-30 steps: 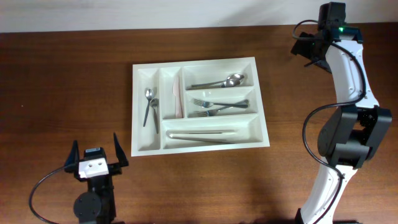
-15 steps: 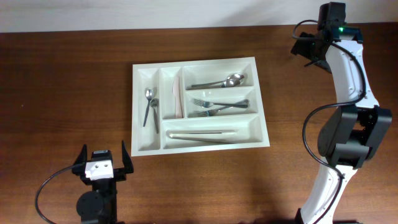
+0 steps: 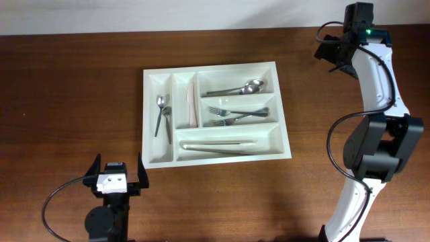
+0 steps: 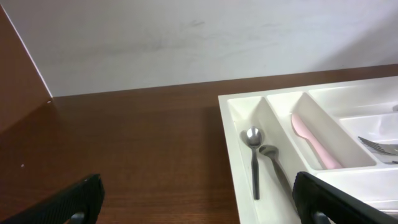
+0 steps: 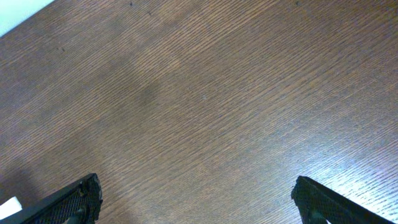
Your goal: Pack container
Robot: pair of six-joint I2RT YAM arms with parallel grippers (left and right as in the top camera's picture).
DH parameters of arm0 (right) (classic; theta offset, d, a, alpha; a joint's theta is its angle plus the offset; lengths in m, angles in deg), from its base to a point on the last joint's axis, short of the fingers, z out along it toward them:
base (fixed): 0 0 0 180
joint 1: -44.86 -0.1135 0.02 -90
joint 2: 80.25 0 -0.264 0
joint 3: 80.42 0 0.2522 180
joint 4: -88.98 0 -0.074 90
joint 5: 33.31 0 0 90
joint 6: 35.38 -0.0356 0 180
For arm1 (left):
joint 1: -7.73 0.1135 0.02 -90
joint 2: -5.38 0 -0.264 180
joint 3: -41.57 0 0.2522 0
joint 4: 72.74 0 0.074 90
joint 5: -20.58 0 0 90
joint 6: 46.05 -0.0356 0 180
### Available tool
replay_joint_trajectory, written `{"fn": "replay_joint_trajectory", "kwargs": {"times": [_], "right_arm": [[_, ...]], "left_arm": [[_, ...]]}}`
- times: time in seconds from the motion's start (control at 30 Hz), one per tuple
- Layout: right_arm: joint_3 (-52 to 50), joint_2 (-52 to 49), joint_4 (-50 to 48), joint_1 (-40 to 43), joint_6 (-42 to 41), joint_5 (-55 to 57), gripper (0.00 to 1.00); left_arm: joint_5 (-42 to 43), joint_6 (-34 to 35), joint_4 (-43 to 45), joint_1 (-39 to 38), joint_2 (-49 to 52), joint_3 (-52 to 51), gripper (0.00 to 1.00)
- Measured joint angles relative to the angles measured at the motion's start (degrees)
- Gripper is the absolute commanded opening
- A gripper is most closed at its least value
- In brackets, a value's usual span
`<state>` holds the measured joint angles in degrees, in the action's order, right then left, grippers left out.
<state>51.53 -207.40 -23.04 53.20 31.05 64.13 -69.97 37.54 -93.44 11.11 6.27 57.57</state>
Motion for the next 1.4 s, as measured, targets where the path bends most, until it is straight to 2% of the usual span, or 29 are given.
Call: {"fn": "replay_joint_trajectory", "kwargs": {"times": [1.13,1.4], "right_arm": [[0.0,0.0,0.9,-0.1,0.3,0.0,0.99],[-0.1,4.4,9.0,-3.4,0.5,0.0,0.99]], "left_arm": [[0.0,0.0,0.0,0.0,0.0,0.0,0.99],[0.0,0.0,0.0,0.0,0.0,0.0,0.99]]}}
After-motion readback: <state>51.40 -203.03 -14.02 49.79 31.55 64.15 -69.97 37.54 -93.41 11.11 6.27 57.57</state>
